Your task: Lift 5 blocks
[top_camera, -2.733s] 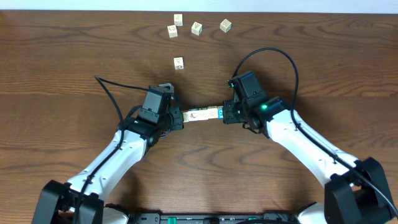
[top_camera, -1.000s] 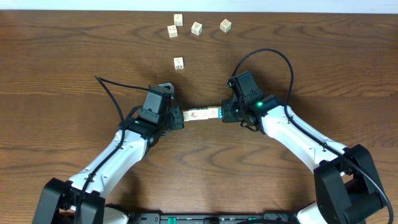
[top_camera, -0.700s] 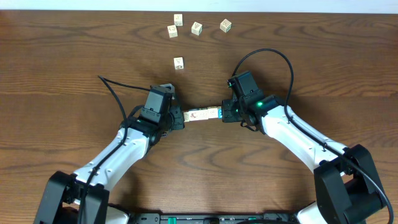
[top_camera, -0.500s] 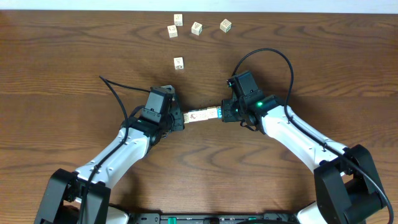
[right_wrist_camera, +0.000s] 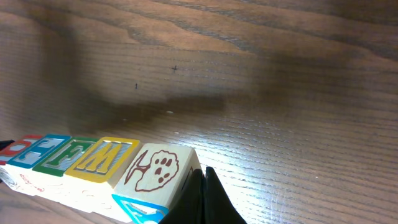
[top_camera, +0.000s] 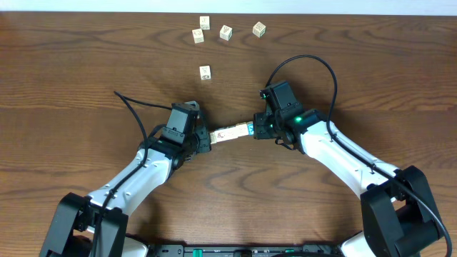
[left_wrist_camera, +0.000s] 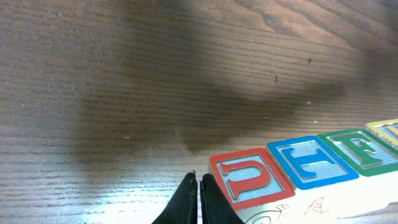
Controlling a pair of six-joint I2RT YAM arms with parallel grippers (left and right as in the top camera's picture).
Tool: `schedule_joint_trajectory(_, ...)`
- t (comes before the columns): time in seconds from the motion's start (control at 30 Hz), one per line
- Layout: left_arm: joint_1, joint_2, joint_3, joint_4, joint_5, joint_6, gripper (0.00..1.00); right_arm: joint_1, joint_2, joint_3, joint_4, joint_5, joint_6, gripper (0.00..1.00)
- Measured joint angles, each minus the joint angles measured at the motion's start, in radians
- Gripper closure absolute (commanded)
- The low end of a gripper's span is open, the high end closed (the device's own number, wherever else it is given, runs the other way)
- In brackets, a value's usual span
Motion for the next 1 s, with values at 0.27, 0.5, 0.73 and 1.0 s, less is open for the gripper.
schedule_joint_trajectory(0.27,0.000,0.000,-0.002,0.001,0.000,0.000,0.93,0.000,0.001,0.000,0.000,-0.002,0.000,0.99)
schedule_joint_trajectory(0.5,0.000,0.001,-0.002,0.001,0.000,0.001,0.93,0.000,0.035,0.000,0.002,-0.002,0.000,0.99)
schedule_joint_trajectory(0.73,0.000,0.001,-0.002,0.005,-0.002,0.001,0.93,-0.001,0.099,-0.005,0.005,-0.018,0.000,0.99)
schedule_joint_trajectory(1.0,-0.004,0.062,-0.002,0.047,-0.015,0.000,0.93,-0.001,0.099,-0.005,0.015,-0.013,0.000,0.99)
